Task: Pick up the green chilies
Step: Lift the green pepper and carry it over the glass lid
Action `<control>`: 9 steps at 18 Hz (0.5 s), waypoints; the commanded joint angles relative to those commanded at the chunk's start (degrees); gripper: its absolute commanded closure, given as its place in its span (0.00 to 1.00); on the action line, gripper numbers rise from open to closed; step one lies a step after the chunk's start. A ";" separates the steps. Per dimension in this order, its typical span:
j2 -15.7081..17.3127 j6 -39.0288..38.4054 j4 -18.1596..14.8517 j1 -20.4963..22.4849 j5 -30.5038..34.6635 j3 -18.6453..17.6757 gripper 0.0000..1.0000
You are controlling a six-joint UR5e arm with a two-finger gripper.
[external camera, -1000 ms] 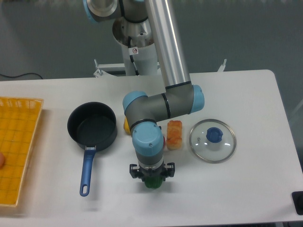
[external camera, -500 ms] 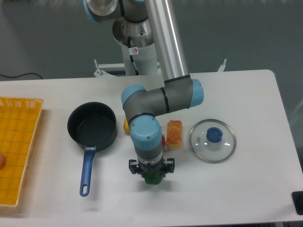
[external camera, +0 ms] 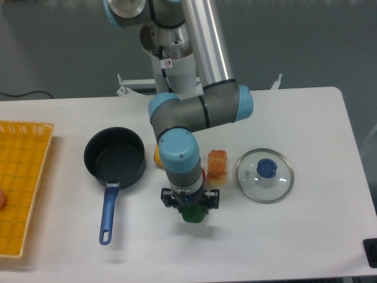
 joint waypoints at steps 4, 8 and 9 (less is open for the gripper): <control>3.16 8.43 -3.17 2.55 0.00 -1.14 0.38; 5.19 16.78 -4.05 5.53 0.00 -2.02 0.38; 5.28 19.24 -4.58 6.15 0.00 -1.93 0.38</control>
